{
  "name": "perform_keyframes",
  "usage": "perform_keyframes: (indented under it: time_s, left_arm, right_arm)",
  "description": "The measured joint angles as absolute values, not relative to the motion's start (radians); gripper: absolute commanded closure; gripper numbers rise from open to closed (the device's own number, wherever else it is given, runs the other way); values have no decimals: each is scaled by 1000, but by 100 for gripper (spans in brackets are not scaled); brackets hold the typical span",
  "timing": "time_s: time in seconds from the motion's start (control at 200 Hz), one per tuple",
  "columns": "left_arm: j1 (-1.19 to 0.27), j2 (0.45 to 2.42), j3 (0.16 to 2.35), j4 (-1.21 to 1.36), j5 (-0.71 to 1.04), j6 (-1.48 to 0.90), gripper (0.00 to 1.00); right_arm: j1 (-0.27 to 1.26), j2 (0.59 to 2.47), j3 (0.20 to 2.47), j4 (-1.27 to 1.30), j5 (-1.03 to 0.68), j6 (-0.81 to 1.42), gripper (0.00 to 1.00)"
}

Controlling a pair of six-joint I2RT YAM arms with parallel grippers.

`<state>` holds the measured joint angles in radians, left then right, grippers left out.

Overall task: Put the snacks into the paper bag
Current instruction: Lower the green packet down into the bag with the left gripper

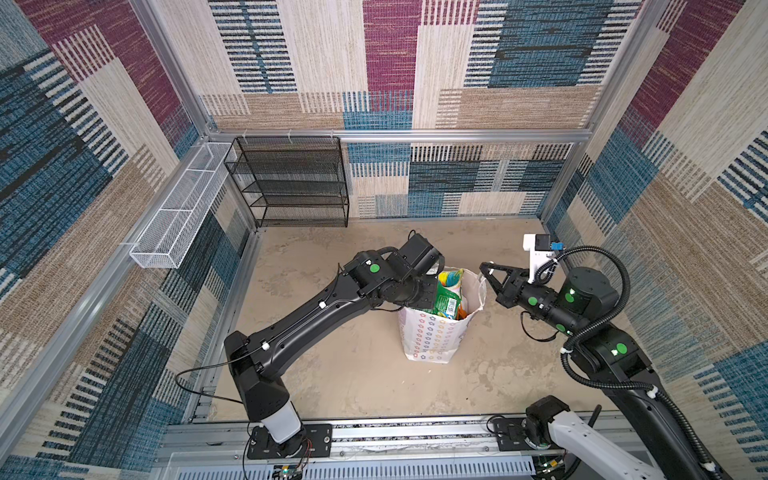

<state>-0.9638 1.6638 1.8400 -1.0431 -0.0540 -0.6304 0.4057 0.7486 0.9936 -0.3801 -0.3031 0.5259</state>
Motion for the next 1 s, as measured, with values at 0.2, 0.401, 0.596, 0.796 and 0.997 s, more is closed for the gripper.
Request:
perform_keyframes:
  time_s: [0.2,0.401,0.596,0.796,0.997]
  left_arm:
    - [-968,1684,1819,-1019,-53,-633,84]
    - [-969,1725,1820,-1010,-49,-633,83]
    - [-965,1765,1831,-1011,-75,-633,77]
    - [-955,1811,1887,-1028,-101,-633,34]
    - [-955,1767,1973,-1053,-105,-625,29]
  right_arm:
    - [406,748,993,-380,-306,530,100]
    - [406,746,993,-380,-307,534,100]
    - [406,741,990,-380,-307,539,100]
    - [405,740,990,-380,-307,541,100]
    - [405,739,990,-381,-306,541,100]
